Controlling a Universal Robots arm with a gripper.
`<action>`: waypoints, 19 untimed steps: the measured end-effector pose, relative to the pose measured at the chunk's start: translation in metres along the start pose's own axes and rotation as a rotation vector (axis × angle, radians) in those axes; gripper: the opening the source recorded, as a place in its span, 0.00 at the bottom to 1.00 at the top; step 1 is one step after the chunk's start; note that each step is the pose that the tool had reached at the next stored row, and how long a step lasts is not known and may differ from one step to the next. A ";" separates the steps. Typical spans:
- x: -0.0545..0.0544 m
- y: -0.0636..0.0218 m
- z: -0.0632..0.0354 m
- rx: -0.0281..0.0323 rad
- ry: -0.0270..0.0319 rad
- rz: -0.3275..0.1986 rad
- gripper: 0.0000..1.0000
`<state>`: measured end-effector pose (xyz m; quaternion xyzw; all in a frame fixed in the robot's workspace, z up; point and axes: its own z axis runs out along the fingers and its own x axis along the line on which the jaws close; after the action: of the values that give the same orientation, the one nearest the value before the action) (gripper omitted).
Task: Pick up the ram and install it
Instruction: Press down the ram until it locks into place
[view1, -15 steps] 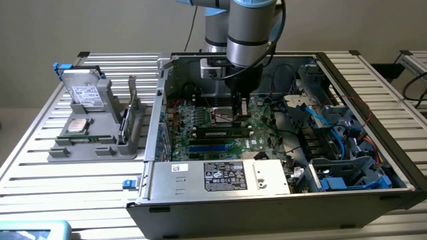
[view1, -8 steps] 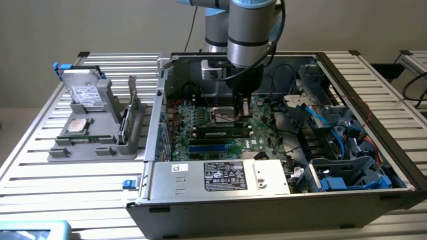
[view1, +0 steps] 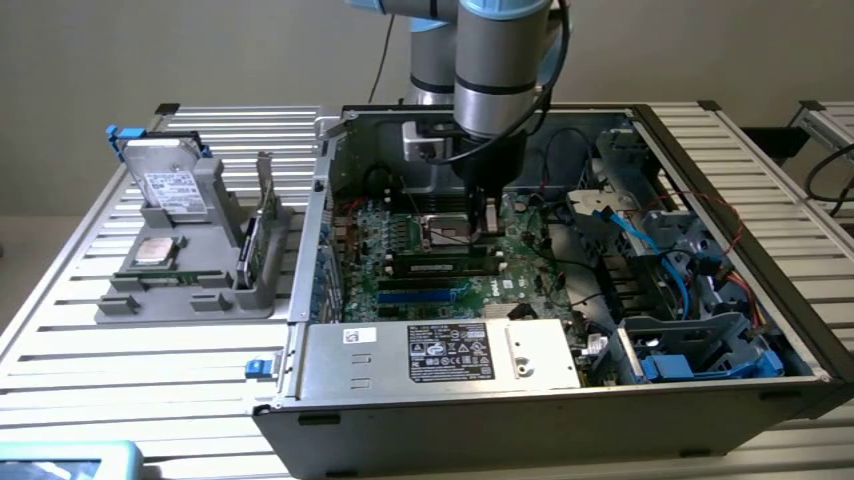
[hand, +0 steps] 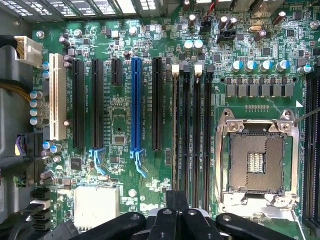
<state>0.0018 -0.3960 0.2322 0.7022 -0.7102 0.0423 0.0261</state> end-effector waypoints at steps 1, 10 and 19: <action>0.000 0.0000 0.0004 0.0002 0.0003 0.000 0.11; -0.003 0.0001 0.0022 0.0007 0.0019 0.001 0.11; -0.003 0.0002 0.0056 0.0012 0.0038 0.002 0.11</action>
<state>0.0018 -0.3934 0.2263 0.7016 -0.7107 0.0441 0.0270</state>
